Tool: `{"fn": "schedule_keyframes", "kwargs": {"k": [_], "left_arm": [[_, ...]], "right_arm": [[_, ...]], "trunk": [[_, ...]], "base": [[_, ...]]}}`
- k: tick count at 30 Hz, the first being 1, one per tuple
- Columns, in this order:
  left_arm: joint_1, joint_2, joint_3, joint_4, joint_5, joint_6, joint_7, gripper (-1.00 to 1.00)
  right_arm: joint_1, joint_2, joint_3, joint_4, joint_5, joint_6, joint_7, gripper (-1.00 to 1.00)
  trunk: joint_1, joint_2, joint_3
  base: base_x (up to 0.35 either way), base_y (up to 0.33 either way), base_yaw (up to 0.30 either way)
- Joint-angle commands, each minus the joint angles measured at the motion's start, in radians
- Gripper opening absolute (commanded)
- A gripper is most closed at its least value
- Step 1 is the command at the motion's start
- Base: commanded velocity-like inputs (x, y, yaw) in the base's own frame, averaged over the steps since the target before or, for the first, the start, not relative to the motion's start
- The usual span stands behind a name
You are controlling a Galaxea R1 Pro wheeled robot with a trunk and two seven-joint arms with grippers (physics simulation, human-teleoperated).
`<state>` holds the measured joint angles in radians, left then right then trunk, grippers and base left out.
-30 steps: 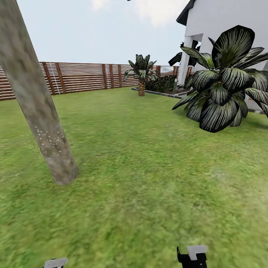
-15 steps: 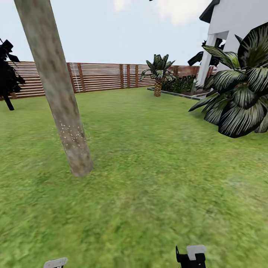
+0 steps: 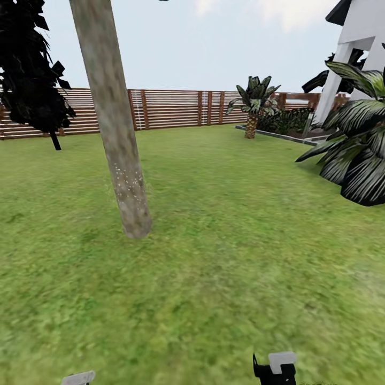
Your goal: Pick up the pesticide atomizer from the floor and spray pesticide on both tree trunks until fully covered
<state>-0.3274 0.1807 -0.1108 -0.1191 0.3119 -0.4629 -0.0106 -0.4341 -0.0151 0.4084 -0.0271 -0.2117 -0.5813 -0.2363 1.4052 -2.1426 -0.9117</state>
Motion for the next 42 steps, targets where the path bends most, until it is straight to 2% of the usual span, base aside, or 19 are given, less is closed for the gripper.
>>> {"fn": "schedule_keyframes", "kwargs": {"k": [1, 4, 13, 42], "left_arm": [[-0.001, 0.0, -0.009, 0.001, 0.018, -0.003, -0.001, -1.0], [-0.001, 0.0, -0.01, 0.001, 0.043, -0.004, -0.002, -1.0], [-0.001, 0.0, -0.01, 0.001, 0.047, -0.003, -0.002, -1.0], [-0.001, -0.001, -0.01, 0.001, 0.049, -0.005, -0.002, -1.0]], "right_arm": [[0.0, 0.0, 0.009, -0.001, -0.008, -0.002, -0.003, 1.0], [0.0, 0.0, 0.009, -0.001, -0.008, -0.002, -0.003, 1.0], [0.0, 0.0, 0.009, -0.001, -0.008, -0.002, -0.003, 1.0], [0.0, 0.0, 0.009, -0.001, -0.008, -0.002, -0.003, 1.0]], "trunk": [[-0.001, 0.0, -0.001], [-0.001, 0.0, -0.003], [-0.001, 0.0, -0.007], [-0.001, 0.0, -0.021]], "base": [[-0.282, -0.133, 0.281], [-0.282, -0.132, 0.281], [-0.243, -0.096, 0.281], [-0.005, -0.001, 0.281]]}}
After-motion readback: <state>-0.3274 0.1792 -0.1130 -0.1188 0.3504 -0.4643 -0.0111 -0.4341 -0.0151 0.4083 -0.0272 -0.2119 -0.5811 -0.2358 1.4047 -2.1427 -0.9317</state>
